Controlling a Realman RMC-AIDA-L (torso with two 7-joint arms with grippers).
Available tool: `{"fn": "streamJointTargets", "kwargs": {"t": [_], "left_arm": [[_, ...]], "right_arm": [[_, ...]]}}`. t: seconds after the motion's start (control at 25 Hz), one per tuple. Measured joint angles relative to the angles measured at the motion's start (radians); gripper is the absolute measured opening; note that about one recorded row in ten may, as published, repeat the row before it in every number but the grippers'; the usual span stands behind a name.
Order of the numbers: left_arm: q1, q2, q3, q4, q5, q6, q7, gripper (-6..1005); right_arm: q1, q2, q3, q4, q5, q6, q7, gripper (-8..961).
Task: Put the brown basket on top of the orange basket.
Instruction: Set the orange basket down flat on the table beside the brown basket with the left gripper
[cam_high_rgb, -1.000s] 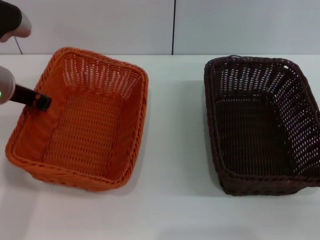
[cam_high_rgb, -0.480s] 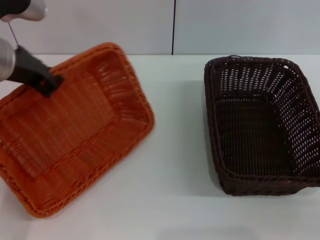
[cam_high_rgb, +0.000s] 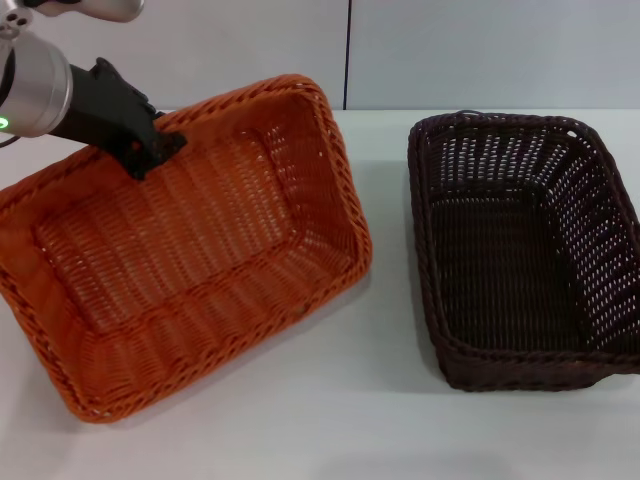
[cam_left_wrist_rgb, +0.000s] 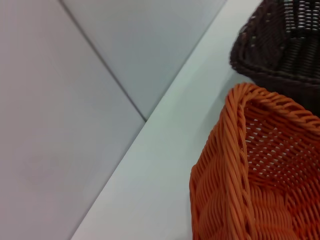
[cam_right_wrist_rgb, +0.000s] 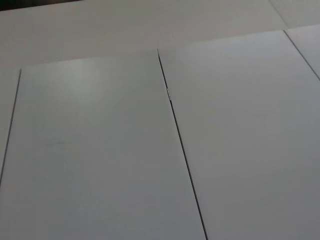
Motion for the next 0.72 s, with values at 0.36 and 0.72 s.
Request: {"fn": "streamJointTargets", "kwargs": {"t": [0.36,0.72], "left_arm": [[-0.022,-0.004,0.021,-0.006,-0.012,-0.022,0.05,169],[-0.028,-0.003,0.034,-0.004,-0.072,-0.039,0.088,170]], "right_arm": [[-0.011,0.0,0.004,0.004,0.0,-0.009,0.0,812],[-0.014,0.001,0.002,0.007,0.0,-0.01,0.001,812]]}}
